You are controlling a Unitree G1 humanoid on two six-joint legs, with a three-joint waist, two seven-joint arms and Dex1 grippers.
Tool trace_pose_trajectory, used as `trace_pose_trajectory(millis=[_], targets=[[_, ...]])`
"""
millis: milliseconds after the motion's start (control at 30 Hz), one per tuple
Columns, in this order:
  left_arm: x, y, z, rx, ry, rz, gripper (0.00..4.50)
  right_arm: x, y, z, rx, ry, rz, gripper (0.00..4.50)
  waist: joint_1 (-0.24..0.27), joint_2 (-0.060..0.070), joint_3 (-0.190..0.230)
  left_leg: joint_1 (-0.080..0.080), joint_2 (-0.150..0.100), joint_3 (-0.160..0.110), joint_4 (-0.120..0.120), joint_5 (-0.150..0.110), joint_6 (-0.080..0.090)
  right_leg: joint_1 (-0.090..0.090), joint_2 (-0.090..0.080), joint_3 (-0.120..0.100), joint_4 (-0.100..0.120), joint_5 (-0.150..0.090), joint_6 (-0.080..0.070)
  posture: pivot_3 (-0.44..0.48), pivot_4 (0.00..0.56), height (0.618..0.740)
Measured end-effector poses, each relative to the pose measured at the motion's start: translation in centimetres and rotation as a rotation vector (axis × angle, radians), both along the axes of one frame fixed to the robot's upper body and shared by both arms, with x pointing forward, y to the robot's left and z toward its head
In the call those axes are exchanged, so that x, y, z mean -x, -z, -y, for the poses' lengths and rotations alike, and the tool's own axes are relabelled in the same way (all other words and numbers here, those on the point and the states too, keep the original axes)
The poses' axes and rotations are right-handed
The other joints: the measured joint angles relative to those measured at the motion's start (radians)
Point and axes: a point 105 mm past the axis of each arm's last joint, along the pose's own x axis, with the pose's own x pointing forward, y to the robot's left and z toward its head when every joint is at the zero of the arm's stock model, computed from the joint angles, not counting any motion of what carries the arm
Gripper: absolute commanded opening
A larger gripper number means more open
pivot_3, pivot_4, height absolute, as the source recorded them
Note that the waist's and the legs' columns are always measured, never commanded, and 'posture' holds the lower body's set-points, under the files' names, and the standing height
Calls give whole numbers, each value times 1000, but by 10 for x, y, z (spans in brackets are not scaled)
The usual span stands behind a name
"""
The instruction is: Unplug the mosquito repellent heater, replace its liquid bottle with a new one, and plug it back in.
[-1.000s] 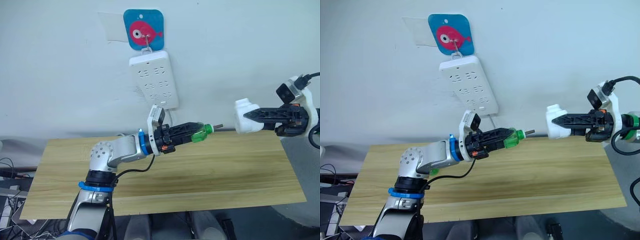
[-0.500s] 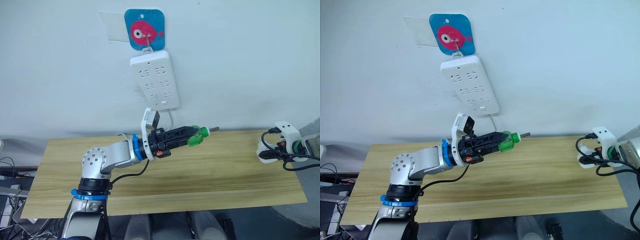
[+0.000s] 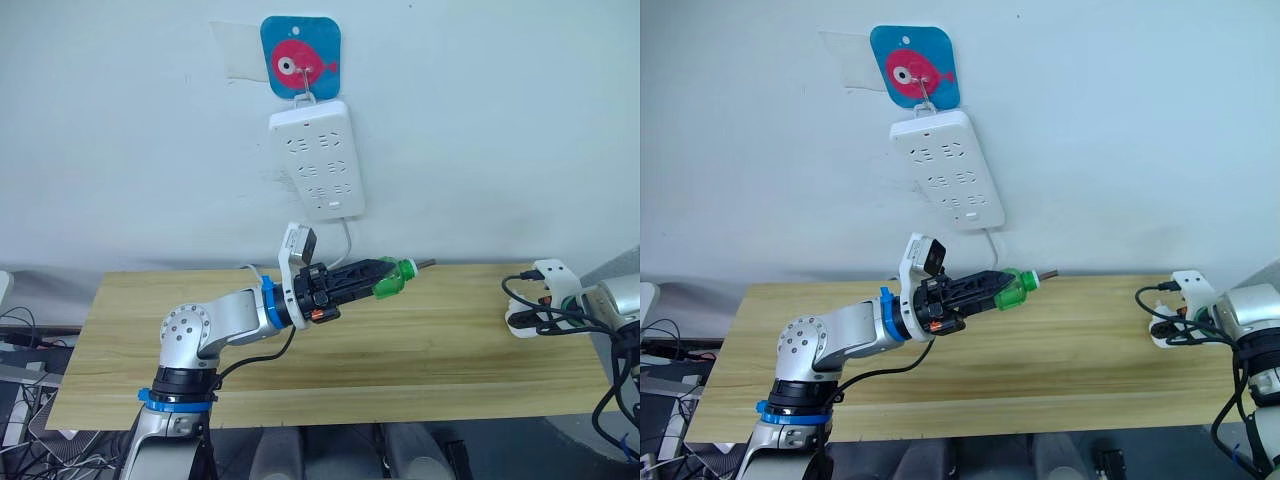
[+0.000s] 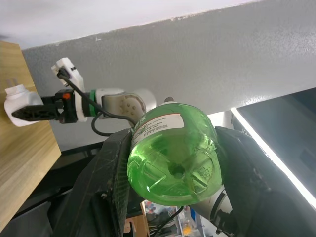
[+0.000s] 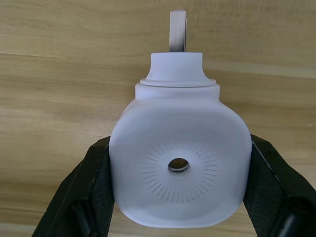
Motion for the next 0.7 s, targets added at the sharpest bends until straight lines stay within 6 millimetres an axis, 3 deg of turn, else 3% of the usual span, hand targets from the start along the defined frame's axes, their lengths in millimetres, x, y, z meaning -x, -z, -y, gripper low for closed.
trace_pose_trajectory(millis=[233, 367, 400, 567, 700], targets=[[1, -1, 0, -3, 1, 11, 2241, -2, 3, 2, -11, 43, 12, 2984, 0, 0, 2, 0, 0, 0, 0, 0, 0, 0, 0, 0, 0, 0, 0, -113, 284, 740], [1, -1, 0, -5, 1, 12, 2241, -2, 4, 1, -19, 46, 15, 4337, 1, 0, 3, 0, 0, 0, 0, 0, 0, 0, 0, 0, -1, 0, 0, -114, 285, 740], [1, -1, 0, -6, 0, 12, 2241, -2, 4, 0, -20, 45, 15, 4466, 1, 0, 3, 0, 0, 0, 0, 0, 0, 0, 0, 0, -1, 0, 0, -115, 284, 740], [1, -1, 0, -9, 0, 12, 2241, -3, 2, -3, -25, 23, 21, 4466, 1, 0, 4, 0, 0, 0, 0, 0, 0, 0, 0, 0, -1, 0, 0, -125, 267, 740], [1, -1, -1, -13, 0, 14, 2241, 1, -22, 1, 8, -23, 45, 4466, 0, 1, 3, 0, 0, 0, 0, 0, 0, 0, 0, 0, -1, 0, 0, -140, 251, 740]])
